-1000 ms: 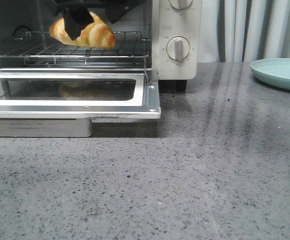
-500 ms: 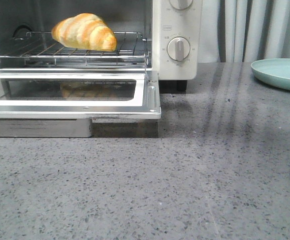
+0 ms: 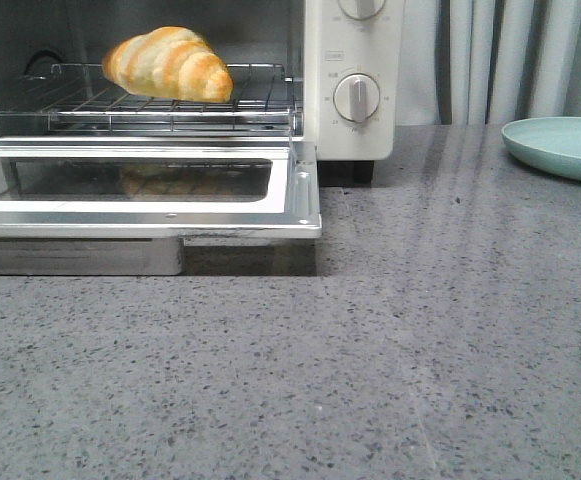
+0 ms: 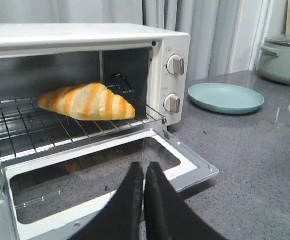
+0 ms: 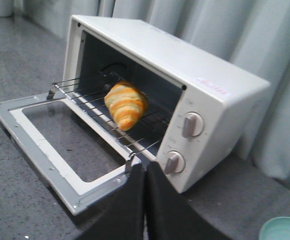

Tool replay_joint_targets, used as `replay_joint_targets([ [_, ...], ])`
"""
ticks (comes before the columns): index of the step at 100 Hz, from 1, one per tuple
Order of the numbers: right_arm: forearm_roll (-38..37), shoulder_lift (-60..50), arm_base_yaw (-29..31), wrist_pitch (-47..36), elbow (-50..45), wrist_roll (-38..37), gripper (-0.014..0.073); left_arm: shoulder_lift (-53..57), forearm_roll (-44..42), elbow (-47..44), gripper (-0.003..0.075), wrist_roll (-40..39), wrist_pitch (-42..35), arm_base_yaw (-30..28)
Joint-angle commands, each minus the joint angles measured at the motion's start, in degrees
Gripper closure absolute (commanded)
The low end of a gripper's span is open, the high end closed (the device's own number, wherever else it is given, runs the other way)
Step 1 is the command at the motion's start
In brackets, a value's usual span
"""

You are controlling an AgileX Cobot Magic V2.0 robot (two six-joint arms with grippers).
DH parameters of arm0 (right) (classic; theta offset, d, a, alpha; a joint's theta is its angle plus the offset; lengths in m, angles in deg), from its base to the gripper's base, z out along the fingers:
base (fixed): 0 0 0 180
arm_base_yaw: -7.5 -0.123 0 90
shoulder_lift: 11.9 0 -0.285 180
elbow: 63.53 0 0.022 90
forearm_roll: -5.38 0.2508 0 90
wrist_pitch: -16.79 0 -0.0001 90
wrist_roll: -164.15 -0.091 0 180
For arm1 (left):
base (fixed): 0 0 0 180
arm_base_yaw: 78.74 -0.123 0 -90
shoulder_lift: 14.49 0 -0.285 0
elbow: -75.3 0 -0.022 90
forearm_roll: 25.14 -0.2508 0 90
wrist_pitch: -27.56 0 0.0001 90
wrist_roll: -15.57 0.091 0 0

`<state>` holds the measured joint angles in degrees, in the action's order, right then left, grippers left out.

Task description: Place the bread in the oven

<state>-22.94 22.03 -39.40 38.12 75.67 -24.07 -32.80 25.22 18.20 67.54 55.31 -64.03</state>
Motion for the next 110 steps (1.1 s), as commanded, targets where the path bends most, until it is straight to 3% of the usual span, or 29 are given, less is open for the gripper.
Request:
replay_joint_targets([
  [1, -3.91, -7.48, 0.26, -0.7, -1.4, -0.26, 0.0659, -0.62, 2.34, 1.39, 0.0741, -0.53, -3.3, -0.14],
  [26, -5.83, -22.05, 0.26, 1.41, -7.83, -0.27, 0.0659, -0.62, 2.34, 1.39, 0.0741, -0.53, -3.3, -0.14],
  [110, -5.71, -22.34, 0.26, 1.76, -8.46, -0.27, 0.0663, -0.62, 2.34, 1.39, 0.0741, -0.53, -2.64, -0.14],
])
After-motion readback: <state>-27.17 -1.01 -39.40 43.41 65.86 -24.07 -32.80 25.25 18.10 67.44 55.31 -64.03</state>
